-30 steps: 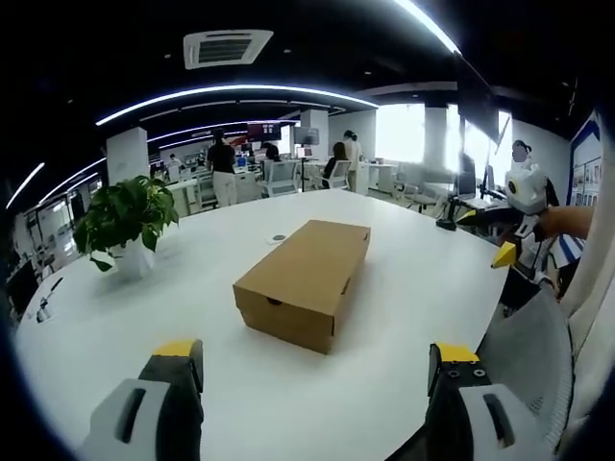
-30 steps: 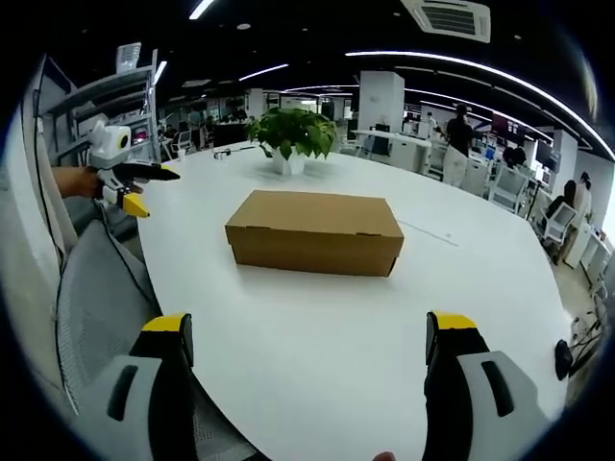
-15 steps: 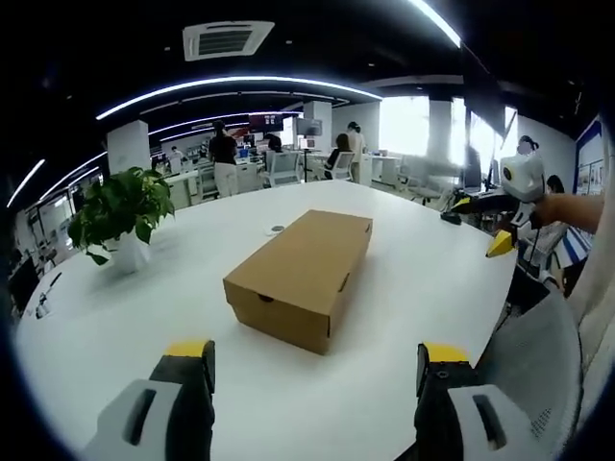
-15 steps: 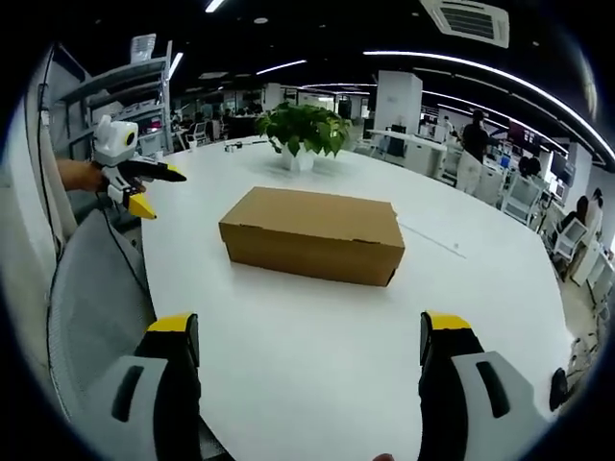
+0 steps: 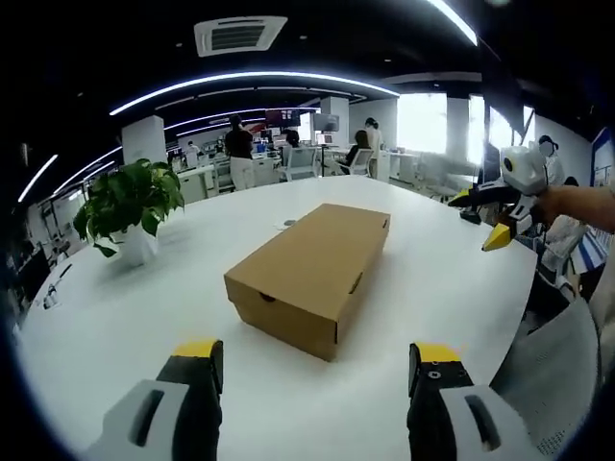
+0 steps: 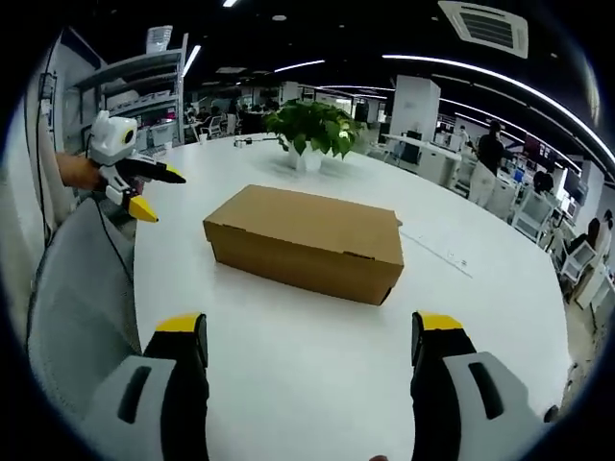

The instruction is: Operate the shoe box by opening the lid, removing the specified soft item, and placing it in the target area until the item is outside and the box remains undamaged.

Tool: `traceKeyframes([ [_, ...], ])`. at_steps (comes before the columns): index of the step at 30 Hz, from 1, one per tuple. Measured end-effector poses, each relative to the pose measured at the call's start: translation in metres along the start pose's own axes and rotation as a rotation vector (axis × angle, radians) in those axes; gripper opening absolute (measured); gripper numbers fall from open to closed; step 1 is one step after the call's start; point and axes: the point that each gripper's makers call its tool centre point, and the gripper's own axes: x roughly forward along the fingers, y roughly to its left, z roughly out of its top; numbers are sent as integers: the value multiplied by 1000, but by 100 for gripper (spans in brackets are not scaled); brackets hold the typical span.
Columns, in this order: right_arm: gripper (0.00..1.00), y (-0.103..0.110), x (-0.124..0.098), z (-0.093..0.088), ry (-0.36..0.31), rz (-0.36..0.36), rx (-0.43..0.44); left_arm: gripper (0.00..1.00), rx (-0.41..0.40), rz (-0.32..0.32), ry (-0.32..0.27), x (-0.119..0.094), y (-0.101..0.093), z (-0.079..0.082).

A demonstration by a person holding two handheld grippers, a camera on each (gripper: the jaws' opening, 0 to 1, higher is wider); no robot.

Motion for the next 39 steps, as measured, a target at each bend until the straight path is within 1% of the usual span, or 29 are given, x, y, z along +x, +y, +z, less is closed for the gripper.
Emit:
traceKeyframes([
  [5,79,-10,12,2,-6,27,-17,79,-4,13,9,9,-2,0],
  [10,76,-23,24,1,5,46,-41,77,-12,31,13,19,-4,1],
  [13,75,-32,31,3,2,52,-42,72,-4,35,17,25,-7,1],
  [16,72,-38,39,4,-3,63,-49,71,-10,38,28,31,-8,-1],
  [19,71,-44,48,4,3,73,-63,70,-27,48,28,36,-8,0],
  [21,70,-49,56,7,-2,80,-66,70,-24,57,31,40,-8,0],
  [24,66,-52,63,9,0,94,-82,68,-22,73,35,45,-6,-1],
  [27,66,-59,74,9,11,104,-101,67,-26,85,41,50,-7,-2],
  [29,65,-63,78,10,10,108,-99,67,-20,91,44,52,-8,-3],
  [31,64,-69,83,10,10,105,-97,64,-17,96,48,57,-9,-5],
  [34,63,-77,90,9,16,104,-88,61,-40,105,61,64,-7,-8],
  [37,60,-85,95,7,22,97,-71,61,-52,130,65,69,-4,-8],
  [39,59,-90,97,7,20,90,-53,60,-44,139,67,72,-2,-6],
])
